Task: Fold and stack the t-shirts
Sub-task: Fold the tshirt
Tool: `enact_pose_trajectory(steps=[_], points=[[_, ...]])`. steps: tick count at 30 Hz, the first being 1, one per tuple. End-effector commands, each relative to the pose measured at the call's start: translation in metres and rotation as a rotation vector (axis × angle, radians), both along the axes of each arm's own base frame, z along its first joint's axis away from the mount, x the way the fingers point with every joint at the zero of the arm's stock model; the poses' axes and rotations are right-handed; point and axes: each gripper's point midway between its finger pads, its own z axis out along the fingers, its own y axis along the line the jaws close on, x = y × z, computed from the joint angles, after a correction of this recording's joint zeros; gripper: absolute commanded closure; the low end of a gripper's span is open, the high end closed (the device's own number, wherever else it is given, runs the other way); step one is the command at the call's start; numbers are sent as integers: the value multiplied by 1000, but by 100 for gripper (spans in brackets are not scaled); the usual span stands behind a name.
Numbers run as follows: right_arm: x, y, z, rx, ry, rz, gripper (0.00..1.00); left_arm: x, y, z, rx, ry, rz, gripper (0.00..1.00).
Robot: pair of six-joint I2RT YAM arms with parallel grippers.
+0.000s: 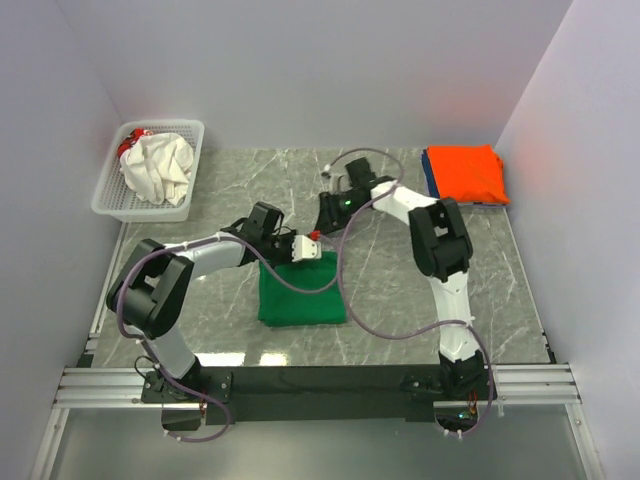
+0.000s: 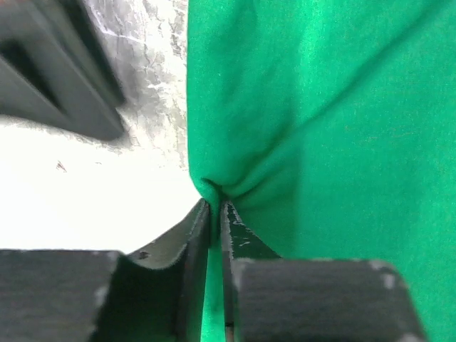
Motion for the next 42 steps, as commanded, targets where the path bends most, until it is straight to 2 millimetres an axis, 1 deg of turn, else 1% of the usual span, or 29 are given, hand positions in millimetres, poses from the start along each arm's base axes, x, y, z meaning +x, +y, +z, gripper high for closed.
enact_pose_trajectory(steps=[1, 2, 3, 4, 5, 6, 7, 8, 10, 11, 13, 14, 16, 17, 19, 20, 22, 24, 25, 28, 31, 34, 35, 36, 37, 38, 40, 41, 42], points=[[44, -40, 70, 12, -167, -115, 53, 8, -4, 24, -65, 14, 4, 75], [40, -46, 74, 25, -157, -115, 51, 19, 1, 38, -93, 13, 33, 70], [40, -56, 79, 33, -158, -129, 48, 12, 1, 46, -134, 85, 43, 63], [36, -60, 94, 55, -175, -127, 46, 13, 4, 61, -165, 101, 58, 59], [23, -64, 89, 61, -142, -120, 44, 25, 12, 79, -204, 103, 97, 55], [16, -67, 89, 64, -129, -122, 42, 21, 13, 89, -252, 164, 123, 54], [8, -67, 99, 77, -141, -117, 42, 16, 20, 96, -265, 211, 152, 54], [-6, -70, 88, 72, -98, -115, 41, 21, 31, 104, -291, 230, 193, 53], [-21, -69, 88, 98, -64, -116, 39, 13, 39, 109, -326, 319, 265, 52], [-33, -71, 77, 94, -22, -113, 38, 10, 47, 103, -332, 362, 307, 51], [-40, -72, 70, 90, -17, -119, 37, 2, 53, 97, -356, 449, 379, 50], [-48, -74, 60, 78, 5, -122, 37, -3, 59, 87, -357, 485, 422, 48], [-51, -73, 54, 81, 12, -127, 37, -11, 64, 79, -377, 558, 490, 48], [-55, -73, 49, 77, 25, -126, 37, -15, 69, 69, -384, 585, 523, 47], [-55, -72, 44, 75, 27, -129, 38, -18, 74, 62, -407, 625, 586, 46], [-55, -70, 42, 72, 26, -125, 38, -23, 76, 53, -404, 648, 608, 46], [-55, -68, 35, 63, 43, -118, 40, -23, 77, 45, -411, 675, 649, 46], [-56, -63, 34, 67, 53, -106, 42, -21, 80, 37, -410, 701, 687, 46], [-57, -61, 31, 65, 56, -102, 43, -21, 80, 29, -402, 722, 709, 46], [-57, -57, 25, 58, 61, -96, 43, -15, 82, 20, -400, 741, 739, 46], [-57, -54, 17, 41, 63, -88, 47, -9, 84, 12, -390, 751, 765, 46], [-53, -54, 12, 28, 55, -85, 56, 0, 86, 8, -387, 742, 788, 48], [-52, -54, 11, 25, 50, -87, 64, 1, 86, 6, -385, 743, 790, 51], [-50, -55, 12, 18, 38, -92, 68, 4, 88, 4, -377, 736, 804, 54], [-48, -55, 15, 21, 24, -93, 73, 7, 88, 0, -370, 737, 817, 57], [-46, -55, 17, 17, 11, -94, 81, 9, 91, -4, -358, 737, 831, 64], [-37, -57, 26, 1, -39, -102, 89, 15, 96, -16, -320, 740, 866, 70], [-33, -57, 30, -5, -60, -106, 97, 14, 98, -20, -300, 747, 873, 74], [-28, -58, 39, -5, -90, -112, 100, 16, 99, -24, -289, 749, 880, 75]])
